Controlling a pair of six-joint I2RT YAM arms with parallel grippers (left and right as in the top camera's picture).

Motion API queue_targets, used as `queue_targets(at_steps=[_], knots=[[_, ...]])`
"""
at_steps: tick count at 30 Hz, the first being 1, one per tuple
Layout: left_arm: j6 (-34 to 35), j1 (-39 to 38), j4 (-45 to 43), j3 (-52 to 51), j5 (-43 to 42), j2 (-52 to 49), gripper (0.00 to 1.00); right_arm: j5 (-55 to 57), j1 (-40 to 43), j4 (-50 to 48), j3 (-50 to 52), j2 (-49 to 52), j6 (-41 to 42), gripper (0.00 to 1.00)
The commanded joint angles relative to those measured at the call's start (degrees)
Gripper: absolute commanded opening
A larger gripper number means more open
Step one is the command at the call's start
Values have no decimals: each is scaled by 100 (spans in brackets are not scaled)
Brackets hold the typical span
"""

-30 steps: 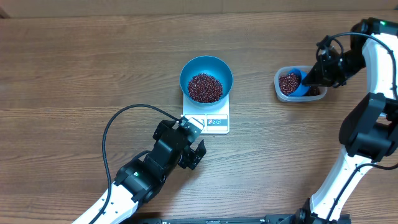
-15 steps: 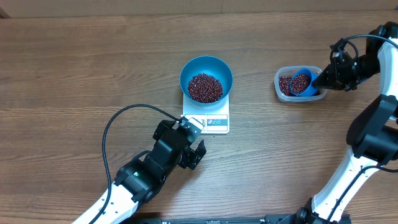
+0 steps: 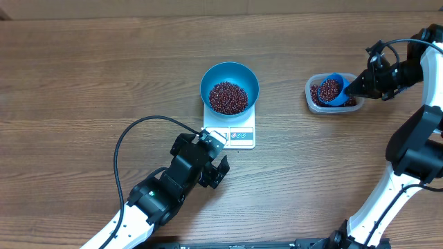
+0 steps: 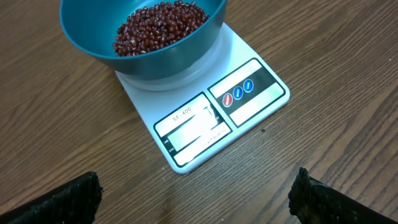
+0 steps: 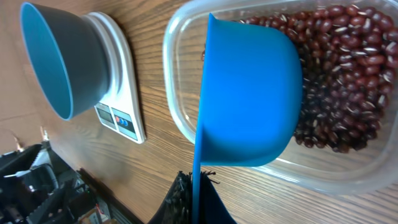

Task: Scoop item into bowl and weigh 150g on scale
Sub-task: 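Drag the scoop through the beans to fill it, right gripper, then lift the filled scoop and carry it left over the teal bowl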

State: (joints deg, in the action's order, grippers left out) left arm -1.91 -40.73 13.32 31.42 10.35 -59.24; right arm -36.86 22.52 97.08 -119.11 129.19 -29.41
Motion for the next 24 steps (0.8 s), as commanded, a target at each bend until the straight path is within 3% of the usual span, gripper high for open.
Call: queue_targets(at_steps=[1,24], knots=[[-68,31,-4,-31,57,44,100,-404,44,2,-11,7,-92,4],[-68,31,-4,-31,57,44,100,-1510,44,2,-142,-514,33,4]])
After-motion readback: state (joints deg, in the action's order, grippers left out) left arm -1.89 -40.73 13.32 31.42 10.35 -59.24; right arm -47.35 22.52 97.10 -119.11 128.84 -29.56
